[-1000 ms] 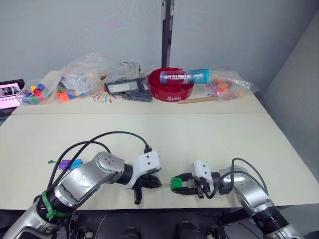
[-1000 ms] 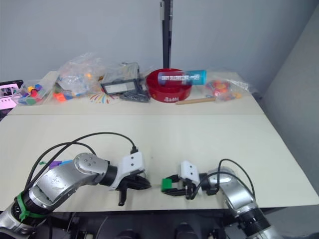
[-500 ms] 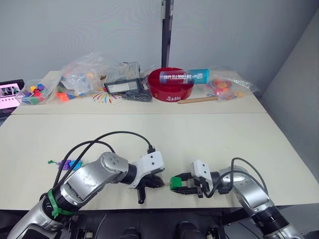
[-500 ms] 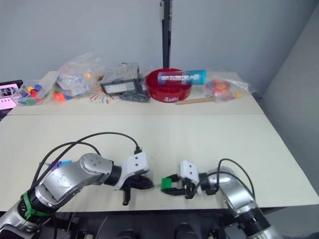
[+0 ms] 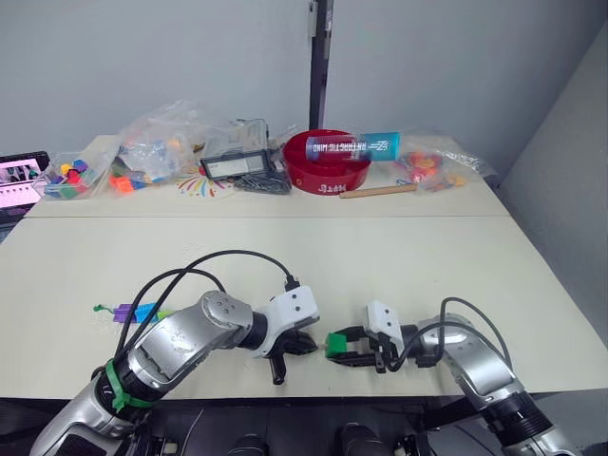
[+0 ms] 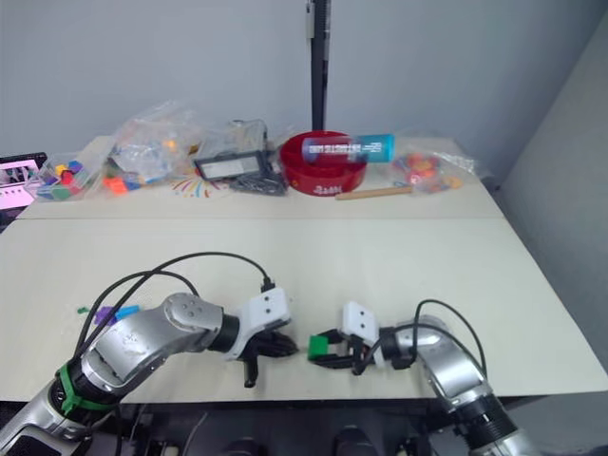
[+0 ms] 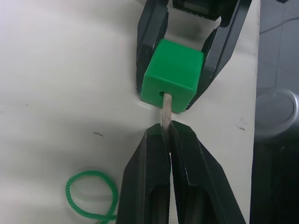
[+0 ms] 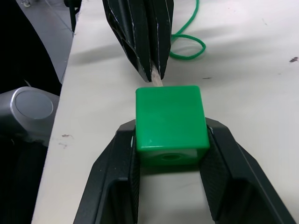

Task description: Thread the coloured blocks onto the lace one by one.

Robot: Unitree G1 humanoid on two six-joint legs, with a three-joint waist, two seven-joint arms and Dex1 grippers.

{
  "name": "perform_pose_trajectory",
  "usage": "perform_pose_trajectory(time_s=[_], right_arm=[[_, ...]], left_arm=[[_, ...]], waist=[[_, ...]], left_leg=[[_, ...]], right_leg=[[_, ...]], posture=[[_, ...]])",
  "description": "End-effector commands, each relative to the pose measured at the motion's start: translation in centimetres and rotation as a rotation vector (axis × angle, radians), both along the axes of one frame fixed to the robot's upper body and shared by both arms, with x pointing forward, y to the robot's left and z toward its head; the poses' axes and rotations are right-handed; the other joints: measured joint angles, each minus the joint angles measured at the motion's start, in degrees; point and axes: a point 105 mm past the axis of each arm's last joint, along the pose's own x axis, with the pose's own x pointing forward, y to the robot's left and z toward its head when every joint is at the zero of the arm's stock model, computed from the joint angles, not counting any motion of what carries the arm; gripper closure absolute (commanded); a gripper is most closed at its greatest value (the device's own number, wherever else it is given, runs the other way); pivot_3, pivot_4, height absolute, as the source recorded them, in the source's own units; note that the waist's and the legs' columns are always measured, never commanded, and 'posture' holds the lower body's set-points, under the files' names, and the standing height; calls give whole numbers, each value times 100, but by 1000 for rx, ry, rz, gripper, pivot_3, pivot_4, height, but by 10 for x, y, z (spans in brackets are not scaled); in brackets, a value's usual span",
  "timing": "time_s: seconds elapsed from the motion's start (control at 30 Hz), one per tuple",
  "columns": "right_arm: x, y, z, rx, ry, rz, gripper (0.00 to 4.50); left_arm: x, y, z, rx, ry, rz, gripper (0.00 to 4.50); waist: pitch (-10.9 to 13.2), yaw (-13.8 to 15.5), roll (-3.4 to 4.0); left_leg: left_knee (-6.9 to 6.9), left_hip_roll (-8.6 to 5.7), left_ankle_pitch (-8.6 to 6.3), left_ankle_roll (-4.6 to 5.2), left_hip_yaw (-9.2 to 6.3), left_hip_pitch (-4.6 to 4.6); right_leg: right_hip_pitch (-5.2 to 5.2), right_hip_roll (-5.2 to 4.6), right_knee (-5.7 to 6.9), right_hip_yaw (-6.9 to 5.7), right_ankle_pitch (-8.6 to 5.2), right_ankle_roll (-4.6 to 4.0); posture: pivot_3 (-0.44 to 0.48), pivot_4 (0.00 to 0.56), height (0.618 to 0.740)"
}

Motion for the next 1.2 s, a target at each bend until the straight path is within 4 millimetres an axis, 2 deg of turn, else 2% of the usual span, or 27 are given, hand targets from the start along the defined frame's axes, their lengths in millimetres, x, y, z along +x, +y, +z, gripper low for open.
perform_pose_trajectory(time_s=[0.03, 0.2, 0.4, 0.43, 0.83, 1.2], right_arm=[[5, 9, -1, 4, -8, -38, 3312], [4, 16, 0, 10, -15, -8, 3312], [8, 21, -5, 8, -13, -15, 3312], [8, 21, -5, 9, -12, -16, 3312], [10, 25, -8, 9, -8, -22, 3312], [11, 21, -11, -16, -14, -36, 3312]], left_arm=[[-13, -30, 4, -130, -7, -121, 4500], [-12, -34, 1, -155, -7, -165, 4500], [-14, -27, -5, -134, -37, -228, 4500], [-15, -26, -5, -132, -38, -233, 4500], [-24, -34, -12, -156, -12, -233, 4500], [-10, 6, 10, -103, -137, -238, 889]], waist=[[-1, 18, 1], [-2, 24, -2], [-2, -37, -3], [-2, -48, -2], [-12, -90, -13], [-11, -189, -15]], left_leg=[[0, 0, 0, 0, 0, 3], [4, -2, 1, -2, -1, 13], [-22, 6, 0, -1, 3, 84], [-23, 8, 0, -1, 3, 85], [-25, 13, 0, 0, 2, 91], [-36, 23, 0, 0, 2, 91]], right_leg=[[5, 0, -2, 0, 0, 0], [22, -2, -6, 0, 2, 3], [83, 4, -24, 0, -11, 16], [82, 6, -24, 0, -27, 40], [87, 10, -21, 1, -29, 42], [75, 20, -13, 4, -34, 32]], posture=[[0, 150, 731], [0, 150, 731], [0, 150, 731], [0, 150, 731], [0, 150, 731], [0, 150, 731]])
